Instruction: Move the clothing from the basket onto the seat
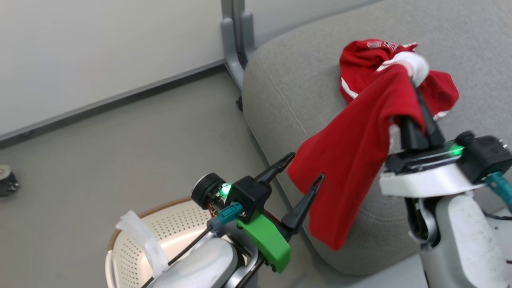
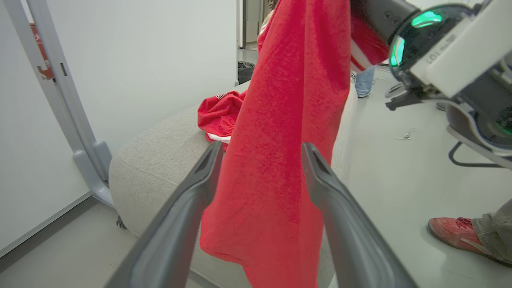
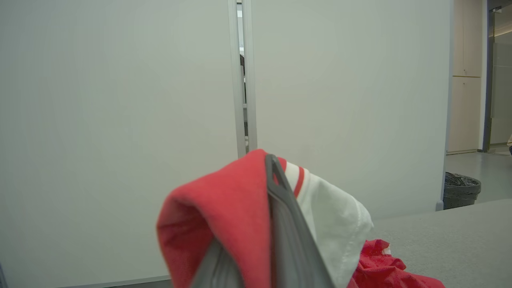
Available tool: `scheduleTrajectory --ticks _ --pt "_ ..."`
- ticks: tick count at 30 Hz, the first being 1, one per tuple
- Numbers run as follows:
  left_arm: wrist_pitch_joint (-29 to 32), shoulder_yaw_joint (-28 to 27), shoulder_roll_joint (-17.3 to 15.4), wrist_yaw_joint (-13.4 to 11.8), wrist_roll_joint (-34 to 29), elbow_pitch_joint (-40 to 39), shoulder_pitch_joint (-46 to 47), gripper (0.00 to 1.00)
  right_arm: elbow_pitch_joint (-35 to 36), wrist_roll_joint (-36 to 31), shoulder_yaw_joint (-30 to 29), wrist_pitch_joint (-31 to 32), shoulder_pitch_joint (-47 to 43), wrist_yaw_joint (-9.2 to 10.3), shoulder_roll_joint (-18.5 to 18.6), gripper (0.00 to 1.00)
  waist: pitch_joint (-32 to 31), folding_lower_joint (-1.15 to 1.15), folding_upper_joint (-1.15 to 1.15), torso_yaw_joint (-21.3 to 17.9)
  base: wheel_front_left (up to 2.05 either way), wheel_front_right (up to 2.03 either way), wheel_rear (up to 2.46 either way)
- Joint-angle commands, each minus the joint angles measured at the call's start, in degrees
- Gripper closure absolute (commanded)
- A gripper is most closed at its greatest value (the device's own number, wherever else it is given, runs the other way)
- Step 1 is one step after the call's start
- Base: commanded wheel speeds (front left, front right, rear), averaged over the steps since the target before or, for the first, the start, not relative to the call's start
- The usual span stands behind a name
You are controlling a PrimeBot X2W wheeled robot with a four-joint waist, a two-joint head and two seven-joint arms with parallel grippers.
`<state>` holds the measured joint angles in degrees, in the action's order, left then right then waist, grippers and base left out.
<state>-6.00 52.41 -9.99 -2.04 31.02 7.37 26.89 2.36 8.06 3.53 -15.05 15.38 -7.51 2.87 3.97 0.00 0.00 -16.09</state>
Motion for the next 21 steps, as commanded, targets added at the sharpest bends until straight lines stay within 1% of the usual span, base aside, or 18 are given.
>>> scheduleTrajectory --ticks 1,5,7,10,13,17,21 --pt "0.35 0.24 -0.70 0.42 -0.86 -0.32 1.54 0.00 0.72 0.34 -1.00 -0.19 1.97 0.04 0.03 1.00 4.49 0.00 0.00 -4.12 0.00 0.00 0.00" --pt "0.97 0.67 -0.92 1.08 -1.32 -1.15 3.07 0.00 1.02 1.39 -4.67 -0.19 6.29 0.04 0.03 1.00 7.30 0.00 0.00 -4.93 0.00 0.00 0.00" --pt "1.23 0.68 -1.28 1.26 -1.62 -1.83 3.85 0.00 1.13 -0.01 -4.99 -0.19 9.96 0.01 0.23 1.00 9.26 0.00 0.00 -5.09 0.00 0.00 0.00" --pt "2.20 1.00 -2.21 1.57 -2.21 -2.86 5.17 0.00 0.71 -0.65 -7.07 -0.19 16.45 0.04 2.17 1.00 12.85 0.00 0.00 -4.77 0.00 0.00 0.00" --pt "3.44 1.03 -3.18 1.66 -3.07 -4.45 6.75 0.00 -0.10 1.12 -9.88 -0.19 24.20 0.03 3.37 1.00 17.17 0.00 0.00 -4.13 0.00 0.00 0.00" --pt "4.84 0.97 -4.39 1.98 -4.28 -6.63 8.87 0.00 -1.89 1.27 -12.61 -0.18 34.85 0.03 7.61 1.00 23.20 0.00 0.00 -2.62 0.00 0.00 0.00" --pt "6.23 1.06 -5.38 2.03 -5.35 -8.60 11.08 0.00 -6.00 1.51 -15.27 -0.18 45.12 0.04 13.30 1.00 28.66 0.00 0.00 -1.06 0.00 0.00 0.00"
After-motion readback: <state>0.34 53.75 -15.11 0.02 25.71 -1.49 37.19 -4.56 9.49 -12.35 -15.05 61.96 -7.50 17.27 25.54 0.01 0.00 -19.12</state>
